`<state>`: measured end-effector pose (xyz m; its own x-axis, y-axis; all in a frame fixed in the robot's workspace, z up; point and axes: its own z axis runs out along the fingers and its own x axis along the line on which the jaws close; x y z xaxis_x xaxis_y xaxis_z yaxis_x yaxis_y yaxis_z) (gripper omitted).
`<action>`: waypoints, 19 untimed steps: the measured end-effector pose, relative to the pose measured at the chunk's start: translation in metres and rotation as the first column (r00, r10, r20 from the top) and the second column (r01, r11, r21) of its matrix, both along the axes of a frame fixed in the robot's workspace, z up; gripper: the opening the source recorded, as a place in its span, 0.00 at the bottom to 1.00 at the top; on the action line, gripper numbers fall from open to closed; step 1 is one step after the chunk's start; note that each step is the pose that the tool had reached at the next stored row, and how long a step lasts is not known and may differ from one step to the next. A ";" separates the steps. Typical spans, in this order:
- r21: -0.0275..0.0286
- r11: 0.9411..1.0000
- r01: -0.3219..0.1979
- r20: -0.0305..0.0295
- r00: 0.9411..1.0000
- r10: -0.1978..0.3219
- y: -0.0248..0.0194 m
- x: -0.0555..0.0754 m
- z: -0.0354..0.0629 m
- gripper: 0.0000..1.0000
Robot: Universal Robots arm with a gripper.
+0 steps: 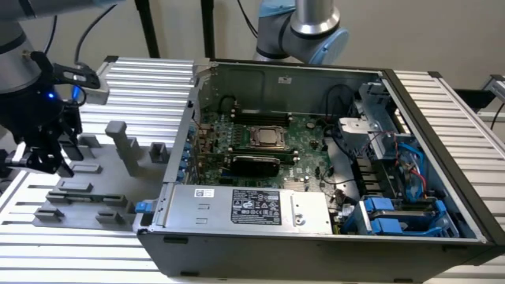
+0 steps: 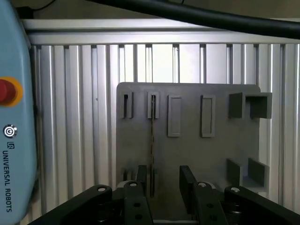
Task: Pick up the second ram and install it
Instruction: 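Pick up the second ram and move it above second insertion slot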
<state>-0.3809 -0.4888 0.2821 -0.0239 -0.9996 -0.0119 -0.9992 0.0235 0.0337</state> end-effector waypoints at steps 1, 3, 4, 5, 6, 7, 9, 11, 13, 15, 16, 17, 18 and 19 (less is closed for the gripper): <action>0.000 1.000 -0.001 0.000 1.000 0.001 0.0000 0.000 -0.0019 0.42; 0.000 1.000 -0.002 0.000 1.000 0.002 0.0000 0.001 -0.0055 0.42; 0.000 1.000 -0.002 0.000 1.000 0.002 0.0000 0.001 -0.0074 0.42; 0.000 1.000 -0.002 0.000 1.000 0.002 0.0000 0.002 -0.0093 0.42; 0.000 1.000 -0.002 0.000 1.000 0.002 0.0000 0.002 -0.0111 0.42; 0.000 1.000 -0.003 0.000 1.000 0.003 -0.0003 0.002 -0.0129 0.42; 0.000 1.000 -0.004 0.000 1.000 0.004 -0.0014 0.002 -0.0165 0.42; 0.000 1.000 -0.004 0.000 1.000 0.004 -0.0031 0.002 -0.0200 0.42; 0.000 1.000 -0.004 0.000 1.000 0.004 -0.0048 0.002 -0.0237 0.42; 0.000 1.000 -0.005 0.000 1.000 0.005 -0.0065 0.002 -0.0275 0.42; 0.000 1.000 -0.005 0.000 1.000 0.005 -0.0073 0.002 -0.0293 0.42; 0.000 1.000 -0.005 0.000 1.000 0.005 -0.0081 0.002 -0.0310 0.42; 0.000 1.000 -0.005 0.000 1.000 0.005 -0.0089 0.002 -0.0329 0.42; 0.000 1.000 -0.005 0.000 1.000 0.005 -0.0097 0.002 -0.0347 0.42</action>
<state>-0.3791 -0.4985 0.2474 -0.0187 -0.9998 -0.0119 -0.9993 0.0183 0.0337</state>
